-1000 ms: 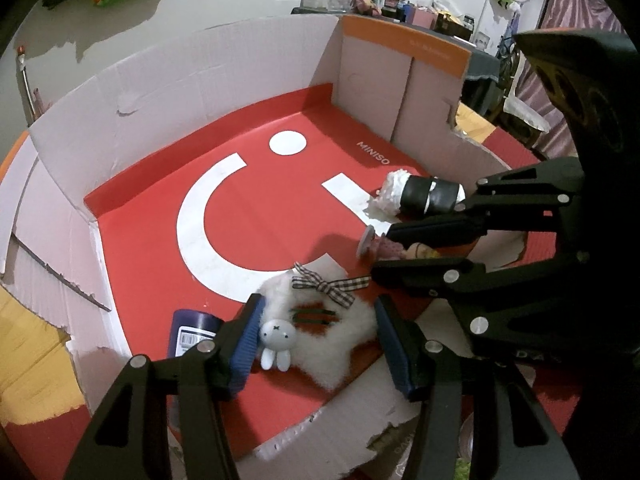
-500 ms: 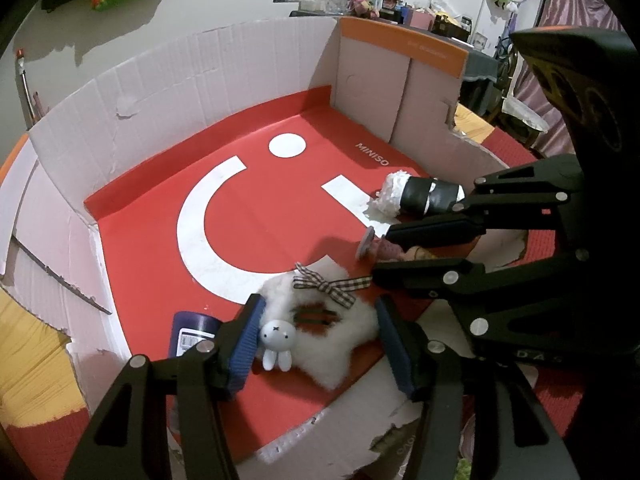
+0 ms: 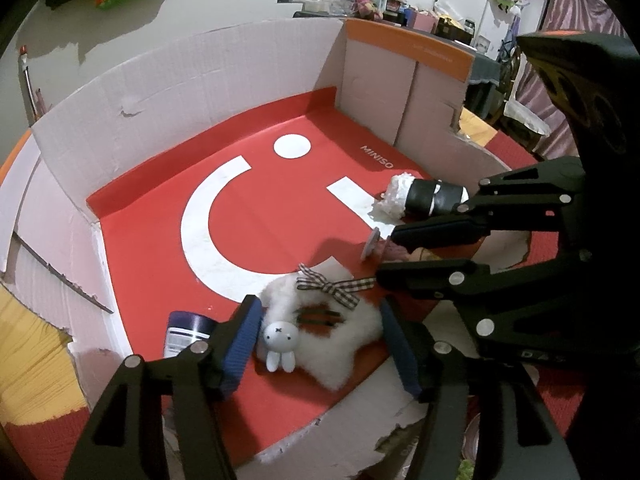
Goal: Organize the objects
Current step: 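Lower the bunny and the doll onto the box floor with both tools, then open both tools and withdraw them from the box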
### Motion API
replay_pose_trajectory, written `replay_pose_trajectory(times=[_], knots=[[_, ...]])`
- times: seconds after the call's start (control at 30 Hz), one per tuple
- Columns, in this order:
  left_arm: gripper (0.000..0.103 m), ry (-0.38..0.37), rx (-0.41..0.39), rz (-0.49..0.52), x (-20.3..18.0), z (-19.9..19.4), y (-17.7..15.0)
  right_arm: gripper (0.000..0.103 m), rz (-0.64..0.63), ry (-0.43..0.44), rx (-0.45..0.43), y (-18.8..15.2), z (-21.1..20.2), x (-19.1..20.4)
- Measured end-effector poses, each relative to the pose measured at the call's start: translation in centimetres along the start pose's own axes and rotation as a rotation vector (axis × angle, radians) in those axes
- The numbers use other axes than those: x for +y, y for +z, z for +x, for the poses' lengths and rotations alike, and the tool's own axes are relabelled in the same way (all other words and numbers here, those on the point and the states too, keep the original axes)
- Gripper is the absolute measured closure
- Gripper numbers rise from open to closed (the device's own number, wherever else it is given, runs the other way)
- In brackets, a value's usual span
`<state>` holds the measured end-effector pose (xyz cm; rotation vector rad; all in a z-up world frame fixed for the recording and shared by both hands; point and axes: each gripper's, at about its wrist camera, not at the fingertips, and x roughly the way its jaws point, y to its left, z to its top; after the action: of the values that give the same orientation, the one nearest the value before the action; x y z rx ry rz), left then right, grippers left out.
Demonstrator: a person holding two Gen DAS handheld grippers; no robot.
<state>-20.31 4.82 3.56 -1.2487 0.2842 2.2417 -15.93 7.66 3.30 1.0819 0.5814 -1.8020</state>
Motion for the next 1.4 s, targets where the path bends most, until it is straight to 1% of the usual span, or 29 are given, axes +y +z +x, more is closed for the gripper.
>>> replay_pose_trajectory(times=[0.4,0.53,0.67,0.87,1.07,1.13,1.2,1.23,1.3,1.33,1.37,1.4], knots=[[0.039,-0.007,-0.005,-0.005,0.1,-0.2,0.0,0.081,-0.007,0.001,0.0,0.2,0.0,0.1],[0.035,-0.001,-0.015,-0.011,0.1,-0.4,0.1,0.081,-0.009,0.001,-0.002,0.3,-0.1,0.1],[0.035,0.003,-0.024,-0.023,0.1,-0.7,0.0,0.081,-0.009,0.003,-0.005,0.6,-0.4,0.3],[0.035,0.023,-0.063,-0.045,0.1,-2.1,0.0,0.08,-0.014,-0.002,-0.032,0.7,-1.5,0.6],[0.035,0.041,-0.108,-0.081,0.2,-4.0,-0.4,0.078,-0.009,-0.009,-0.078,0.3,-3.5,0.8],[0.031,0.054,-0.126,-0.097,0.2,-4.7,-0.7,0.077,-0.007,-0.011,-0.095,0.1,-4.3,0.9],[0.03,0.071,-0.142,-0.105,0.2,-5.1,-1.0,0.076,-0.005,-0.015,-0.117,-0.2,-5.3,1.0],[0.03,0.083,-0.153,-0.111,0.1,-5.5,-1.3,0.075,-0.002,-0.017,-0.13,-0.4,-5.8,1.1],[0.03,0.095,-0.167,-0.123,0.1,-6.0,-1.7,0.068,0.004,-0.018,-0.154,-0.6,-6.6,1.2],[0.03,0.099,-0.174,-0.132,0.1,-6.3,-2.0,0.053,0.007,-0.017,-0.169,-0.9,-7.1,1.3],[0.03,0.102,-0.18,-0.139,0.1,-6.6,-2.3,0.043,0.007,-0.017,-0.185,-1.0,-7.5,1.5],[0.029,0.107,-0.189,-0.149,0.1,-6.9,-2.6,0.043,0.006,-0.022,-0.206,-1.2,-8.0,1.6]])
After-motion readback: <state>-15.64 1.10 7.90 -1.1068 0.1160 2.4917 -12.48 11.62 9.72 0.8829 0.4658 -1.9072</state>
